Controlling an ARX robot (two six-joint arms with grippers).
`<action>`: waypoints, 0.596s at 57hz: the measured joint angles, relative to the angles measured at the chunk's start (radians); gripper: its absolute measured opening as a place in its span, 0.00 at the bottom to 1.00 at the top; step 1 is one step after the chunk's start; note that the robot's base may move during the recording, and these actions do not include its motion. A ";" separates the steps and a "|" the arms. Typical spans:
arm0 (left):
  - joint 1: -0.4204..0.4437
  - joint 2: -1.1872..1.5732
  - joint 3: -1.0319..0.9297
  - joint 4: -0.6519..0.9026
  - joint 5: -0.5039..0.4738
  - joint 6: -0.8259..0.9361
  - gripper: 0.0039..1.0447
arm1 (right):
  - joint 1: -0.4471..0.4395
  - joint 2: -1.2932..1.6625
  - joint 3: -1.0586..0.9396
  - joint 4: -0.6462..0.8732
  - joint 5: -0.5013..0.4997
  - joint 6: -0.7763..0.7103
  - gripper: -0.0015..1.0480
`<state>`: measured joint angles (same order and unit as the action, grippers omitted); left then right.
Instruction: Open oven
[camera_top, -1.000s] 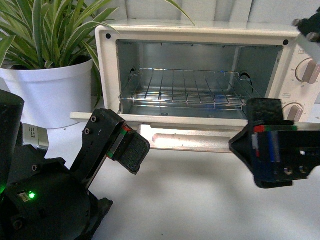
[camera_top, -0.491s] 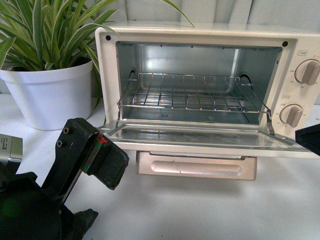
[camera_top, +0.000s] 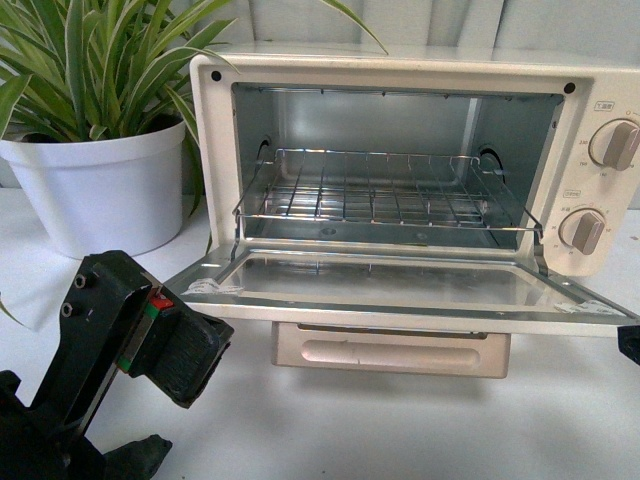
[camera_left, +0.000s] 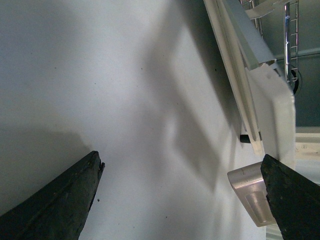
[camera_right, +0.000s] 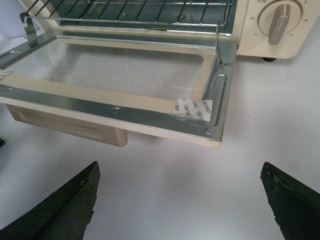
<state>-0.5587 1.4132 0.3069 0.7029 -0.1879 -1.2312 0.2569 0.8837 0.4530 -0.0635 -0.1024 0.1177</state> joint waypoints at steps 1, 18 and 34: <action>-0.001 -0.002 -0.003 0.000 -0.001 0.000 0.94 | -0.001 -0.001 -0.002 0.000 -0.002 -0.001 0.91; -0.026 -0.023 -0.046 0.010 -0.025 0.002 0.94 | -0.027 -0.013 -0.039 -0.005 -0.026 -0.012 0.91; -0.047 -0.123 -0.069 -0.101 -0.082 0.070 0.94 | -0.042 -0.032 -0.040 -0.007 -0.050 -0.016 0.91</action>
<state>-0.6052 1.2903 0.2382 0.6014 -0.2699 -1.1614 0.2146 0.8520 0.4129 -0.0708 -0.1520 0.1013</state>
